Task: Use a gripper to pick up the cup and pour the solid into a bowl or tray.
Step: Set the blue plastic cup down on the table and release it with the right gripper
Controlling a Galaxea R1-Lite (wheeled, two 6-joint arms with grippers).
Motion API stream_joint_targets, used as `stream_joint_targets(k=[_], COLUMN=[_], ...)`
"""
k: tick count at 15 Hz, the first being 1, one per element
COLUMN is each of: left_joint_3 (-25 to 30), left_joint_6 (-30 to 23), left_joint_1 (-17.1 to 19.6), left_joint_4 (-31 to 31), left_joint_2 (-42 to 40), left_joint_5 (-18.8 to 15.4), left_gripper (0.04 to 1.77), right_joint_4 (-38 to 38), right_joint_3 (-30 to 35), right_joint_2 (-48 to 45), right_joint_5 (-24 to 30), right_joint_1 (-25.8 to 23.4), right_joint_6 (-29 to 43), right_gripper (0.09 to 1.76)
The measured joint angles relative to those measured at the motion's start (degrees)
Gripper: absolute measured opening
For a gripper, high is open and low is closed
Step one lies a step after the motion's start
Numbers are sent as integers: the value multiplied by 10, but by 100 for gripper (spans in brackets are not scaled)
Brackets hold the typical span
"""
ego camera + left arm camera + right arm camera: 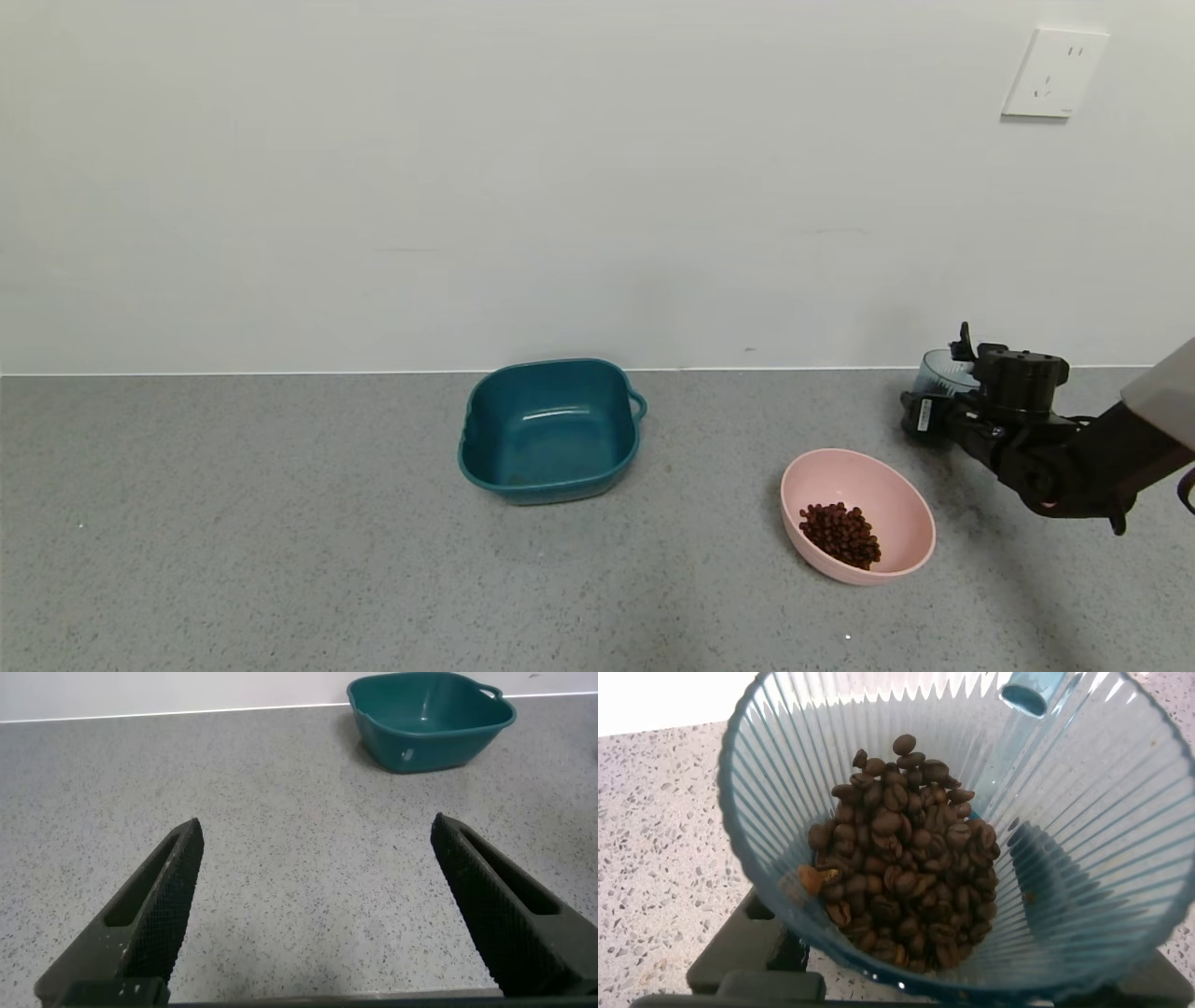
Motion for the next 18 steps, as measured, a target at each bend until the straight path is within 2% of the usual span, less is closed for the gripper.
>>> stream_joint_targets(k=[7,16,18], left_joint_3=[0,0,0], left_joint_6=[0,0,0], left_joint_1=[0,0,0], left_joint_4=[0,0,0], left_joint_2=[0,0,0], left_joint_5=[0,0,0], left_gripper=[175,175,175], right_joint_4=[-1,18,35], right_joint_3=[5,28,37], right_joint_2=[-4,-33,-46], right_joint_5=[0,3,21], right_joint_1=[0,2,2], right_joint_6=[-2,-3,-3], right_gripper=[155,166,167])
